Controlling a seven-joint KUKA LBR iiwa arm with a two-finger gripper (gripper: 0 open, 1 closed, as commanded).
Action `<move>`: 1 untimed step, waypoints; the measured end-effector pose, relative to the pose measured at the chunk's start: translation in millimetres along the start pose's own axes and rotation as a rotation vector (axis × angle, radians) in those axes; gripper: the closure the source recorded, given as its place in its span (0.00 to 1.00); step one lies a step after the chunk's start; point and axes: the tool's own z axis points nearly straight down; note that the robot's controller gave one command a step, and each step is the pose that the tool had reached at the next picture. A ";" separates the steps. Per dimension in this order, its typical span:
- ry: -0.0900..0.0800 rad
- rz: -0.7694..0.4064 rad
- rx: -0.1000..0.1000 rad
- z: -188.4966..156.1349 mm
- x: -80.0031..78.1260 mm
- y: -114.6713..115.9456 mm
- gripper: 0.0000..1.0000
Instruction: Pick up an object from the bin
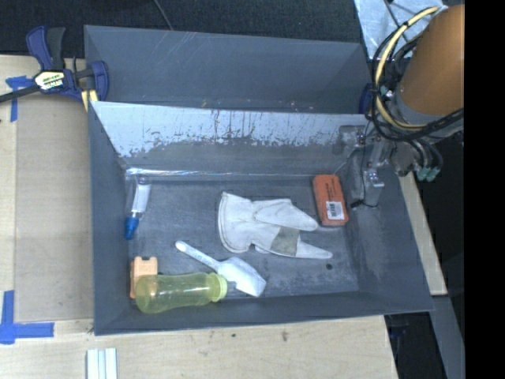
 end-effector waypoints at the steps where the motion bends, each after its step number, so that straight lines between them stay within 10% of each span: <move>1: -0.008 -0.006 0.002 45.4 -11.9 18.4 0.00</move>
Offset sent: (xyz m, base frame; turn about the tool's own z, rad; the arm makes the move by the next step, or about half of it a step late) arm 0.0145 0.0670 -0.1243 -0.0243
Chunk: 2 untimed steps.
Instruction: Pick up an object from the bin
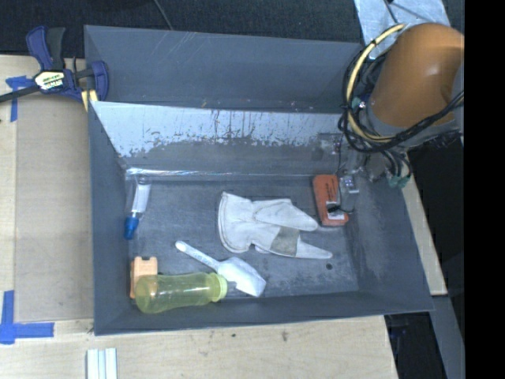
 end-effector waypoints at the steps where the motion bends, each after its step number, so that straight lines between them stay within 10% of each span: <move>1: 0.004 -0.013 -0.003 69.3 -6.7 40.1 0.00; 2: 0.014 -0.067 -0.005 92.9 7.9 56.6 0.00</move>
Offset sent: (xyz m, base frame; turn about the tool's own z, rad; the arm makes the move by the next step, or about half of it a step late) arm -0.0170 0.0563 -0.0926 -0.0837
